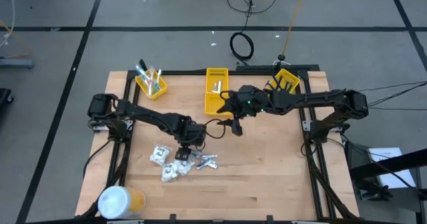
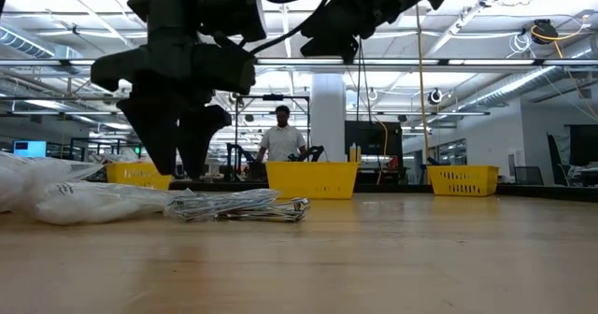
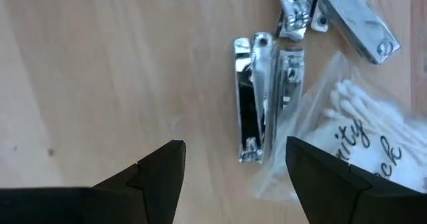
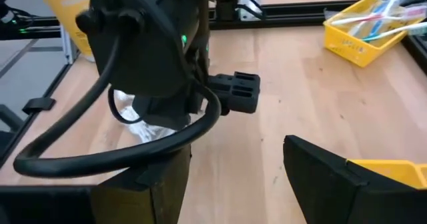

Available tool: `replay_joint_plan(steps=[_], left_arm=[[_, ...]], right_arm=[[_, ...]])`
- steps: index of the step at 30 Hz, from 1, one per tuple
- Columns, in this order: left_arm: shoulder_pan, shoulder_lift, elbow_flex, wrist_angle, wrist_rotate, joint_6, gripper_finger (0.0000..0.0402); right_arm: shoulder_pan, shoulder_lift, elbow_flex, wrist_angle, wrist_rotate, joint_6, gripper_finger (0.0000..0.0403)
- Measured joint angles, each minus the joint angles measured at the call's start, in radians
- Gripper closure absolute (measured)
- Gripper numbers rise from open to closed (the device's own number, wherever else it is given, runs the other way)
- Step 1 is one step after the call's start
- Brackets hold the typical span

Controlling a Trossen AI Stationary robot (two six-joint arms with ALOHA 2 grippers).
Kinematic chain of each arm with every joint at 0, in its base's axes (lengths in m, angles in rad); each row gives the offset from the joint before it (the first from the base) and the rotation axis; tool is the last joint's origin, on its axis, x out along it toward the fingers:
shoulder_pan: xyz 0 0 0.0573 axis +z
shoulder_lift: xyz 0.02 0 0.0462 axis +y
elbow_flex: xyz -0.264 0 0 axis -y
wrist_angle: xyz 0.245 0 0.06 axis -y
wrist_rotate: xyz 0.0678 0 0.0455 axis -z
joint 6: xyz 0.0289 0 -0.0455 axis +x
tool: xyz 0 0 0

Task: Pick & Place Travel size toiletries
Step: Put the nail cutter into the top middle yellow bin

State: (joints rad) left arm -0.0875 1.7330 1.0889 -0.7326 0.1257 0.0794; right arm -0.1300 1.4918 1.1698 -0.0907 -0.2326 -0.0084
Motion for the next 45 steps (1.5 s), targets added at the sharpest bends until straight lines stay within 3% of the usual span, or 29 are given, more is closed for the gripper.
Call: replay_joint_plan(steps=[7,22,24,30,45], left_arm=[[-0.021,0.076,-0.006,0.086,-0.029,0.016,0.0149],[0.095,0.101,-0.006,0.084,-0.275,0.038,0.0149],[0.125,0.101,-0.006,0.093,-0.257,0.054,0.0149],[0.177,0.105,-0.008,0.131,-0.038,0.165,0.0149],[0.170,0.105,-0.008,0.233,-0.057,0.504,0.0149]], right_arm=[[0.038,0.000,0.000,0.001,0.000,0.001,0.0183],[0.066,0.000,0.000,-0.026,0.005,0.003,0.0188],[0.066,0.000,0.000,-0.034,0.005,0.003,0.0188],[0.067,0.000,-0.021,-0.041,0.002,0.022,0.0188],[0.067,0.000,-0.291,0.365,0.002,0.090,0.0188]])
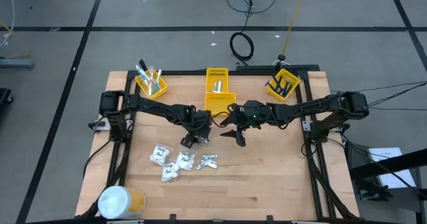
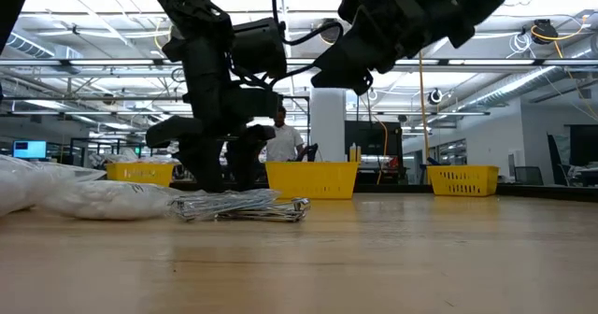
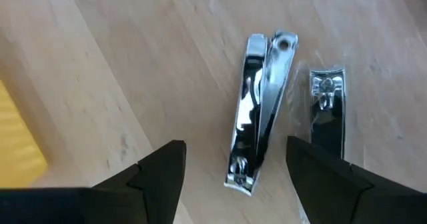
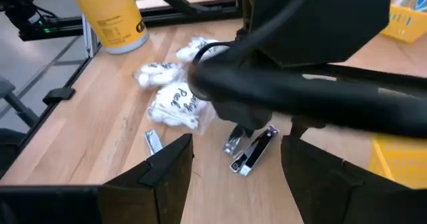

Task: Pick & Place Travel size toiletries
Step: Put the nail cutter into the top middle yellow bin

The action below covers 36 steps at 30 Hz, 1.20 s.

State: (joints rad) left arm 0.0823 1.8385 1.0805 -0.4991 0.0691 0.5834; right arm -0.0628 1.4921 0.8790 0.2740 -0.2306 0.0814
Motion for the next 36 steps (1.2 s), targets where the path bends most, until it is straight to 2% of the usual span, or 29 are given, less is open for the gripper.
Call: replay_joint_plan(steps=[3,19,23,33,36], left_arm=[[0.000,0.000,0.000,0.020,0.008,0.007,0.0149],[0.000,0.008,0.000,0.019,0.043,-0.027,0.0158],[0.000,0.008,0.000,0.023,0.043,-0.028,0.0197],[0.001,0.033,0.007,0.039,0.039,-0.099,0.0350],[0.001,0.077,0.011,0.039,0.011,-0.126,0.0370]], right_arm=[[-0.001,0.000,-0.023,0.057,0.001,-0.015,0.0188],[-0.001,0.000,-0.024,0.045,-0.001,-0.016,0.0188],[-0.001,0.000,-0.024,0.039,-0.002,-0.014,0.0188],[0.002,0.000,-0.024,0.036,-0.002,-0.013,0.0188],[0.016,0.000,-0.025,0.042,0.023,-0.039,0.0188]])
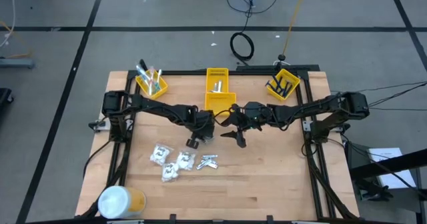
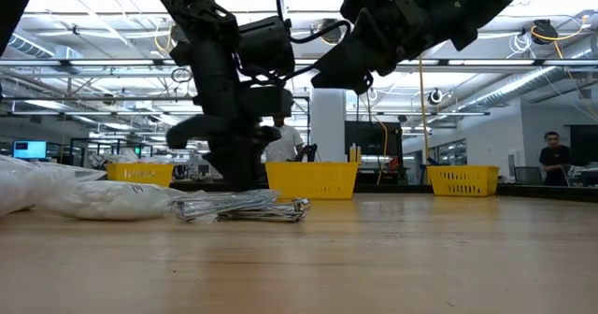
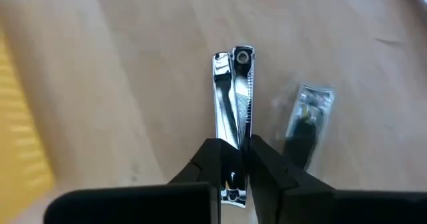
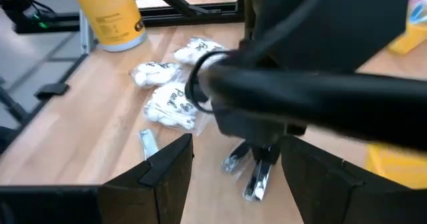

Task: Pick & Place Travel size toiletries
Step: Put the nail cutter into the top middle yellow bin

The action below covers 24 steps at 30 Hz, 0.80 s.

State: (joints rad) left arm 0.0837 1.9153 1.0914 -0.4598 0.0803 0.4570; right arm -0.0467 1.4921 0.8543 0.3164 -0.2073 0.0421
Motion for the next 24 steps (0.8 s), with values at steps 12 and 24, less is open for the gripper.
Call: replay_joint_plan(steps=[12,24], left_arm=[[-0.003,-0.145,-0.018,0.003,-0.026,-0.097,0.0370],[0.105,-0.318,-0.077,0.250,0.142,-0.095,0.0370]], right_arm=[[0.070,-0.144,-0.001,-0.031,0.274,-0.114,0.0188],[0.105,-0.250,-0.069,-0.082,0.470,-0.115,0.0188]])
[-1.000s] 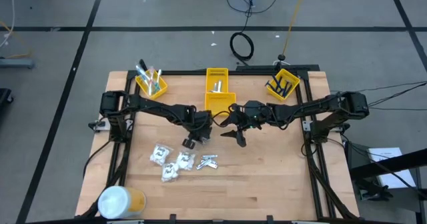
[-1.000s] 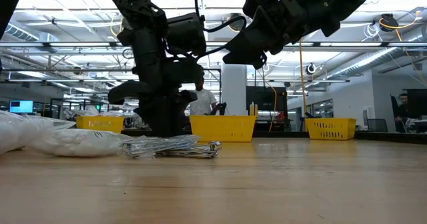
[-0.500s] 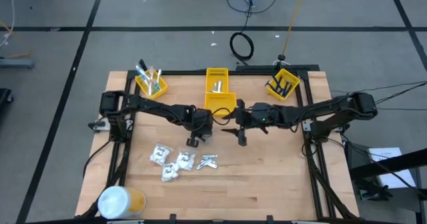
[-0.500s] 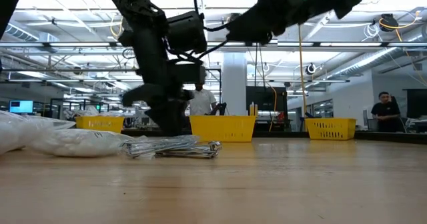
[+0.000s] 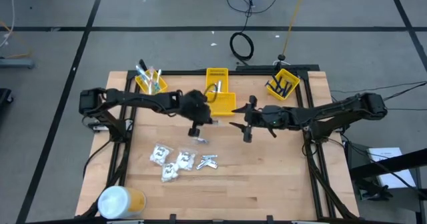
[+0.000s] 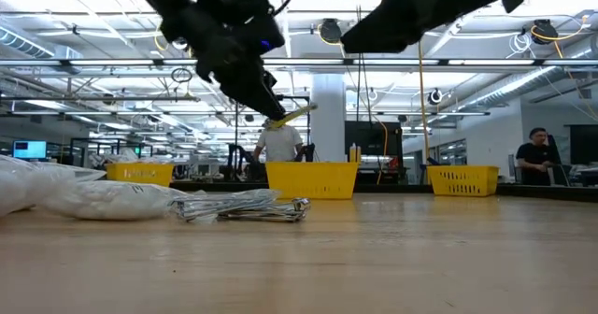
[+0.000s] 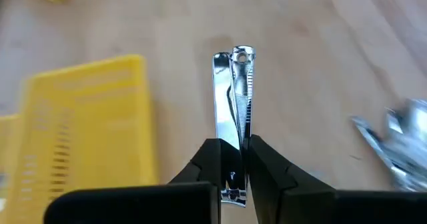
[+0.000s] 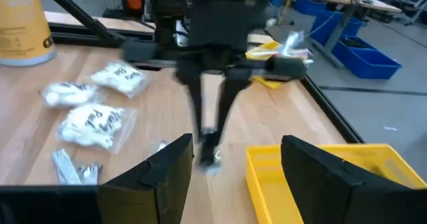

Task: Pick & Place Travel size toiletries
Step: Put the nail cutter into the top middle yellow bin

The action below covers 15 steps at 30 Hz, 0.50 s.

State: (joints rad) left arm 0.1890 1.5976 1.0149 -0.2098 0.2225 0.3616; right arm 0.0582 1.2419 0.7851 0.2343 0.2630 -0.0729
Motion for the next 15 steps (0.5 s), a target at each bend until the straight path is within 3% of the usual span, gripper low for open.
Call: replay_joint_plan(steps=[9,15], left_arm=[[0.267,-0.012,-0.122,0.467,0.045,-0.116,0.0370],[0.374,0.105,-0.040,0.495,0.035,-0.270,0.0370]], right_arm=[[0.003,-0.109,-0.088,0.071,0.003,0.001,0.0188],[-0.001,-0.120,-0.135,0.167,0.003,-0.018,0.0188]])
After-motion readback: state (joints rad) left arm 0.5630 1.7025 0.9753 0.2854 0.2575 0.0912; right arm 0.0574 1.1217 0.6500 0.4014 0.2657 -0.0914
